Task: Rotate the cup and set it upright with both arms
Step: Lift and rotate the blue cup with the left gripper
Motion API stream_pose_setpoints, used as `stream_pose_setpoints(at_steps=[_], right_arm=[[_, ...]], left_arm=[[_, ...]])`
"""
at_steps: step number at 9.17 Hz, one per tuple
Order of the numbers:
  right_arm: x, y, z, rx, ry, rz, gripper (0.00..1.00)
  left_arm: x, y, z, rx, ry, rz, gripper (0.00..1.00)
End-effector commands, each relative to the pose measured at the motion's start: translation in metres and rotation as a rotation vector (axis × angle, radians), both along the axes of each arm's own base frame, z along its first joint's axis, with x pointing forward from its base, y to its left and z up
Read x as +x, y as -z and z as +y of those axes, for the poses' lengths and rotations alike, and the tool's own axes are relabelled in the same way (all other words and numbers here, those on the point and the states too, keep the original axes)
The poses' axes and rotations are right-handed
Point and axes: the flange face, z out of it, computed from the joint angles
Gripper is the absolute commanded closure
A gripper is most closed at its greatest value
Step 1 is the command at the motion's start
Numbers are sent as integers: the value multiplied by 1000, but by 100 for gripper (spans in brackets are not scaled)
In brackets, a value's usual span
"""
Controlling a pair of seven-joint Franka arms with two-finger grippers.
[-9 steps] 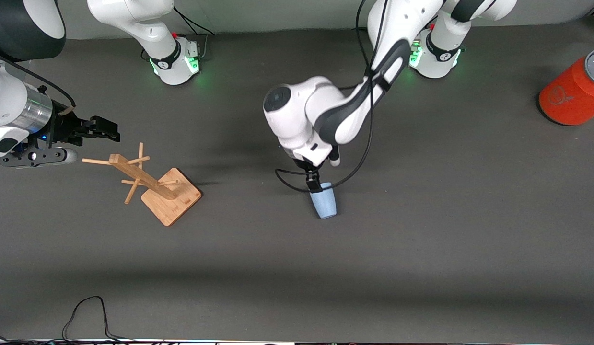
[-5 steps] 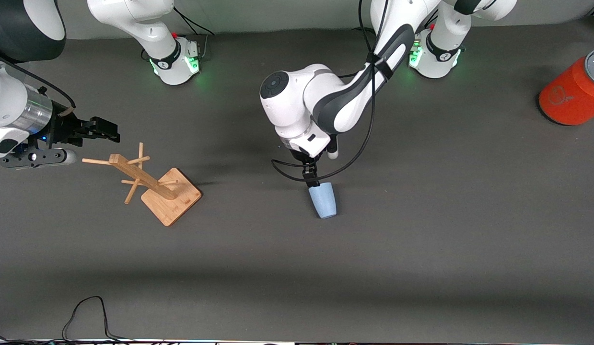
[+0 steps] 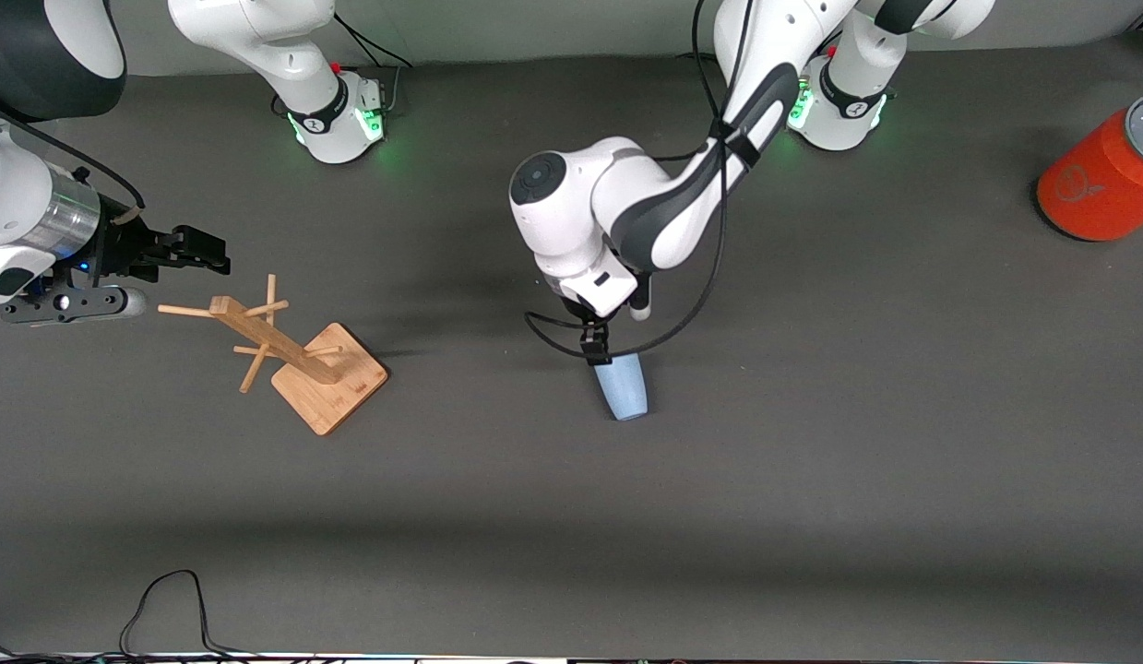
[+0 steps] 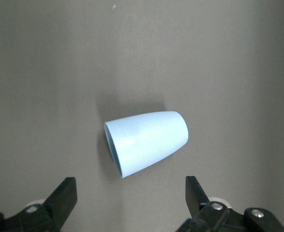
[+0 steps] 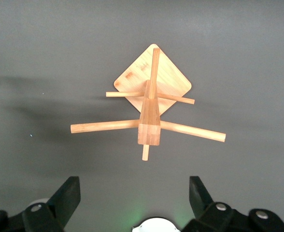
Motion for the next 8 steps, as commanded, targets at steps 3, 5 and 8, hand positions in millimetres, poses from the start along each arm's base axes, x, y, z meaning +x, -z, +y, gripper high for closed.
stream_pose_setpoints(at_steps=[3,5,8], right_arm=[[1,2,-1,-8,2,-10,0],[2,4,-1,-9,2,-6,0],[3,5,-1,-9,2,-4,0]], left_arm=[[-2,48,0,6,-57,-15,1],[-5,75,-1,26,-43,0,3],[3,78,5,17,-76,-7,61]])
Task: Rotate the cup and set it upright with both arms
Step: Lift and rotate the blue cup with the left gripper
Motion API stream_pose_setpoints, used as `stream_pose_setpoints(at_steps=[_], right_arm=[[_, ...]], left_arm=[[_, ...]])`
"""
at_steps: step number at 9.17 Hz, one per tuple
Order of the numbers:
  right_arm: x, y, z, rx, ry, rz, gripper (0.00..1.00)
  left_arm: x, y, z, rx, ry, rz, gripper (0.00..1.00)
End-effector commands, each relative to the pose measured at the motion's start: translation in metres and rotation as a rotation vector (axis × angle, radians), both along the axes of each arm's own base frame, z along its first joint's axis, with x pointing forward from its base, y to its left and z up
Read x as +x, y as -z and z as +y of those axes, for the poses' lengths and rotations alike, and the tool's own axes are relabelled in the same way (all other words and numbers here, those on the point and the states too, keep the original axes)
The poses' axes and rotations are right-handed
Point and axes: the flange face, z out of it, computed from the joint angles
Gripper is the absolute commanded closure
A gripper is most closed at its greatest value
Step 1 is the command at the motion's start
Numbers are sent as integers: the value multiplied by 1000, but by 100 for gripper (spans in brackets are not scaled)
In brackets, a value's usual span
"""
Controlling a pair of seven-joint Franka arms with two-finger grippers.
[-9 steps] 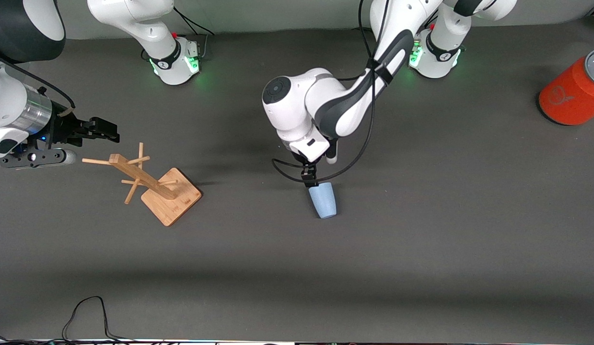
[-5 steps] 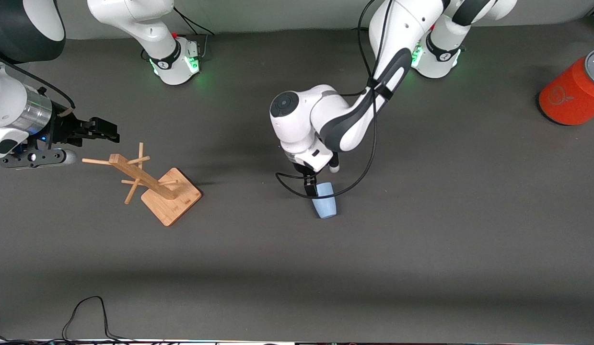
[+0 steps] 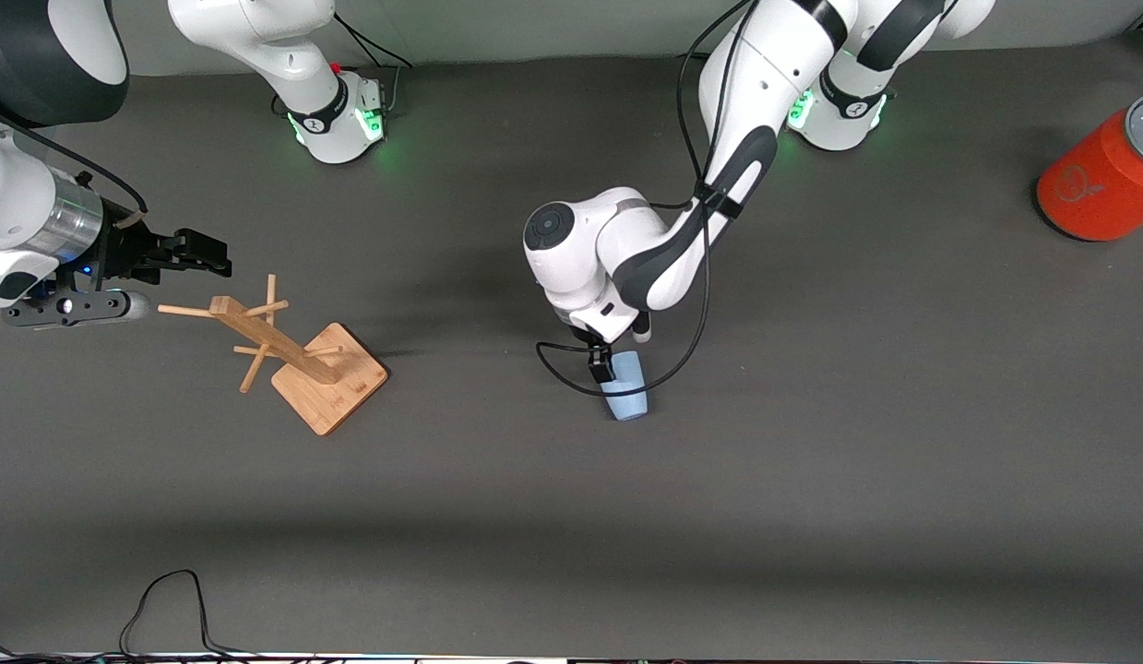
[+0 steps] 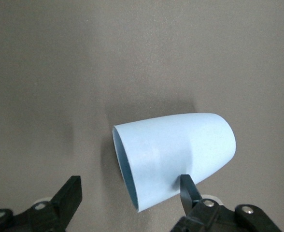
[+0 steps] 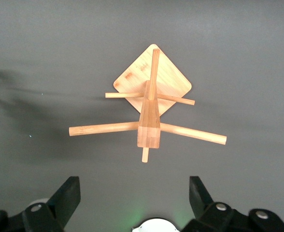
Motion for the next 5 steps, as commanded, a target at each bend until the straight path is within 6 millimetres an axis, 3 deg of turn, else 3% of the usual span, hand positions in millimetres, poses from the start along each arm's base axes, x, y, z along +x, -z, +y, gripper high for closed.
stream_pose_setpoints(at_steps=[1,5], right_arm=[[1,2,-1,-9,1,-4,0],[2,7,-2,-9,3,1,0]], left_arm=[[6,-8,1,-8,-42,-44,97],[9,-17,3,16,10,-37,100]])
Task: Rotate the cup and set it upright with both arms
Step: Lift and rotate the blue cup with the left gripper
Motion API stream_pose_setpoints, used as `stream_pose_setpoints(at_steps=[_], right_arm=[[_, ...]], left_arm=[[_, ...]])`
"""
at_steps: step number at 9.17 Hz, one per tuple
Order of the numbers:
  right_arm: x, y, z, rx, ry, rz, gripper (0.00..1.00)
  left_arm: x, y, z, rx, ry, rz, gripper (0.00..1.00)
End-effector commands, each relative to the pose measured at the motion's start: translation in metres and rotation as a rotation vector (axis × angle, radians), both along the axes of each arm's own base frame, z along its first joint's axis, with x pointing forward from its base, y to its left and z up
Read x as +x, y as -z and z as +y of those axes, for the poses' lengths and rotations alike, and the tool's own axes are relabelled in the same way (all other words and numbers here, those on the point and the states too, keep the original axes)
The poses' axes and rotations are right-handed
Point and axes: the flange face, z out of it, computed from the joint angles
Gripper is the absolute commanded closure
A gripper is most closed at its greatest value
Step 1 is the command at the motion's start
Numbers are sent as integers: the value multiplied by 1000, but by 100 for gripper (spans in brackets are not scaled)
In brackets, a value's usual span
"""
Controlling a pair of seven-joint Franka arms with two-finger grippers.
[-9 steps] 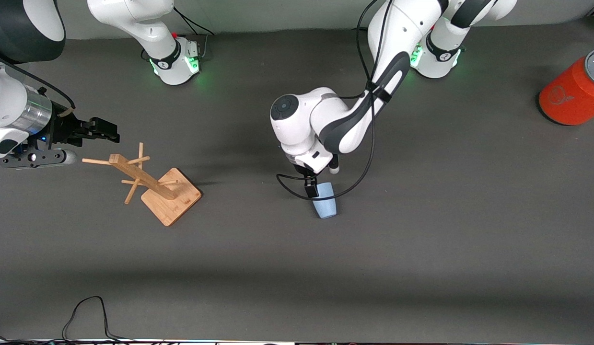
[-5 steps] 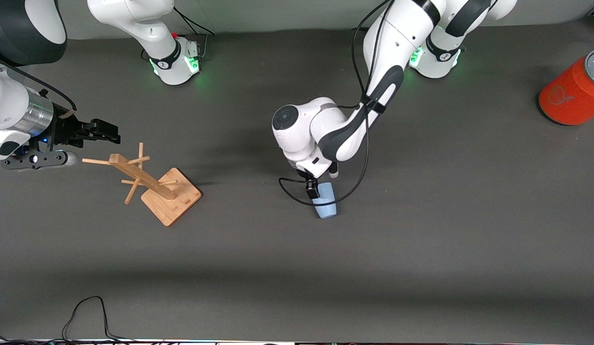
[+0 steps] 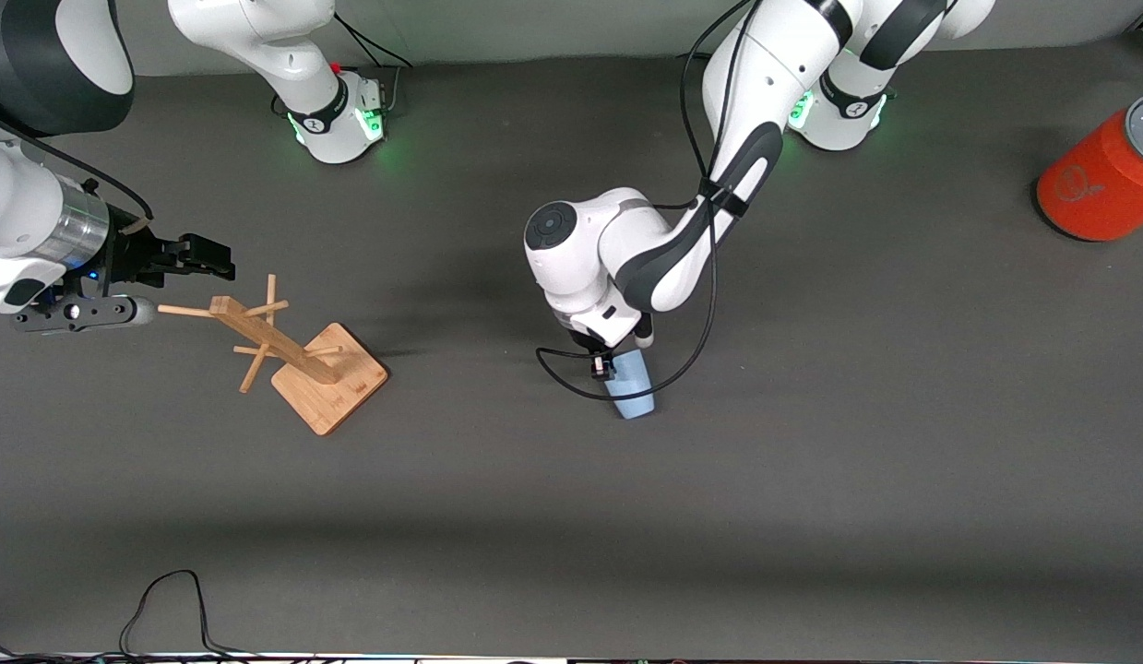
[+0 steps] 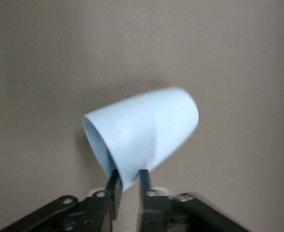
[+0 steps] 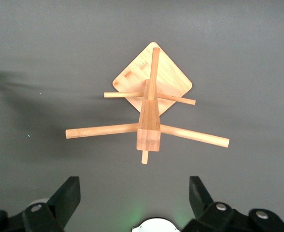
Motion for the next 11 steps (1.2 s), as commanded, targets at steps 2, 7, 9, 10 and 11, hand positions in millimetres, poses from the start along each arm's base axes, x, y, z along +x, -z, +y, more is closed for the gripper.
stream_pose_setpoints(at_steps=[2,7,9,10,11], right_arm=[[1,-1,-2,-9,2,-17,0],[3,2,-2,-12,1,-13,0],[3,2,-2,-14,0,-13,0],[3,2,-2,-14,0,-13,0],[3,2,-2,-14,0,-13,0]], left_arm=[[-4,-13,2,54,3,11,100],[-6,-27,4,131,-11,61,0],[-7,-17,8,143,-31,69,0],[-9,-7,8,155,-33,74,0],[-9,0,13,164,-53,62,0]])
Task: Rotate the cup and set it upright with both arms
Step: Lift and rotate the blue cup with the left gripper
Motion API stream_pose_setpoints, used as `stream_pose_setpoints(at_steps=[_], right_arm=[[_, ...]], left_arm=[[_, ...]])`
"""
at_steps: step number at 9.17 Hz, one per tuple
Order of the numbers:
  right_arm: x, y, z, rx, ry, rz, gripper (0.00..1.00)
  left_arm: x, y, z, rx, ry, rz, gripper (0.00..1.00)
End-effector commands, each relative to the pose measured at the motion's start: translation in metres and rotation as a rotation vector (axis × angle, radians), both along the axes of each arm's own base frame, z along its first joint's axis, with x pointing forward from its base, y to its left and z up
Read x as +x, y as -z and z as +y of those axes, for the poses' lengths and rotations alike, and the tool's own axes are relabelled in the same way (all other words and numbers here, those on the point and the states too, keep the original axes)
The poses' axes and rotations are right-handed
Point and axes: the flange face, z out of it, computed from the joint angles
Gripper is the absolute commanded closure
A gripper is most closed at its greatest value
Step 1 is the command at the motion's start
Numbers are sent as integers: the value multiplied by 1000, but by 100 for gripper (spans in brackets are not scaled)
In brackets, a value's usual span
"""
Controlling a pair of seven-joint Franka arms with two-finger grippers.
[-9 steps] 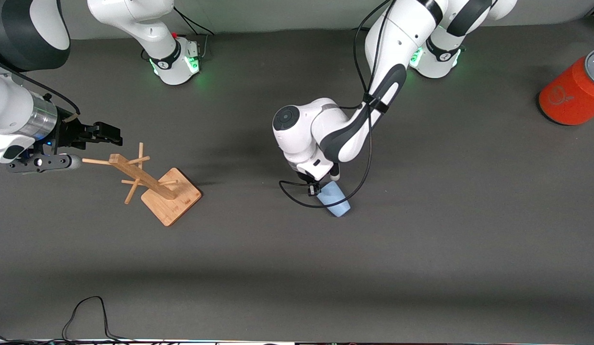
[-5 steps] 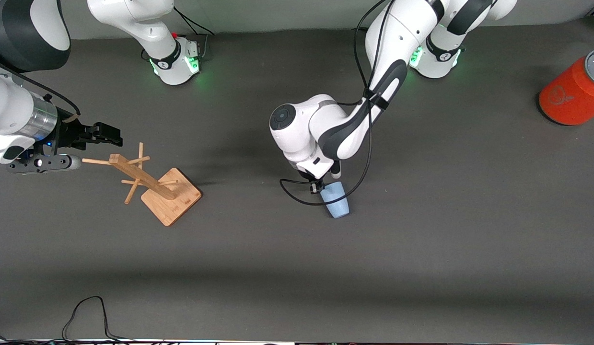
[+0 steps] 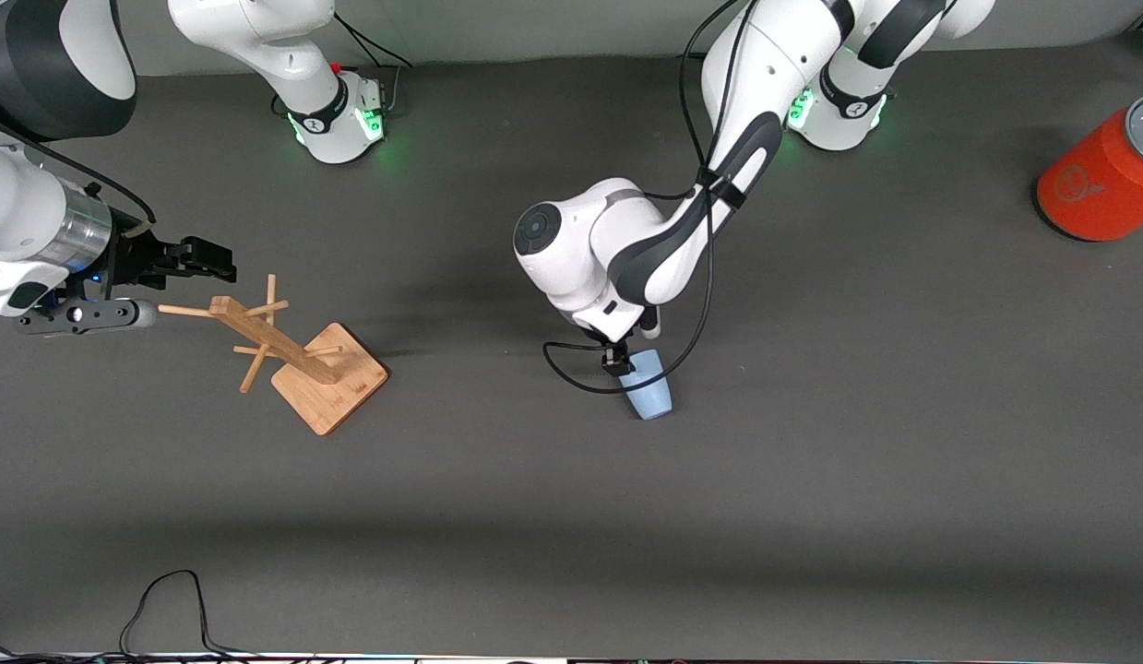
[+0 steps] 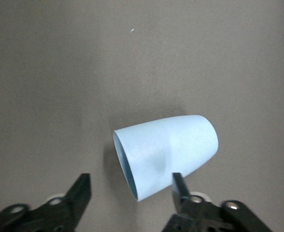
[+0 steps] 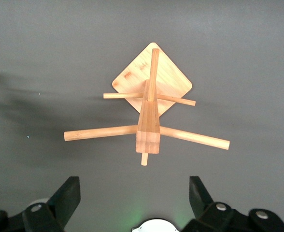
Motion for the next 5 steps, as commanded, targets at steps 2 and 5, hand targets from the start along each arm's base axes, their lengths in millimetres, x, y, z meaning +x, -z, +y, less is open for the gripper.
stream_pose_setpoints(at_steps=[2,5], right_arm=[[2,0,-2,-15,-1,-13,0],[2,1,-2,-16,-1,-11,0]], left_arm=[[1,12,3,13,-92,-115,0],[7,13,6,16,-168,-250,3]])
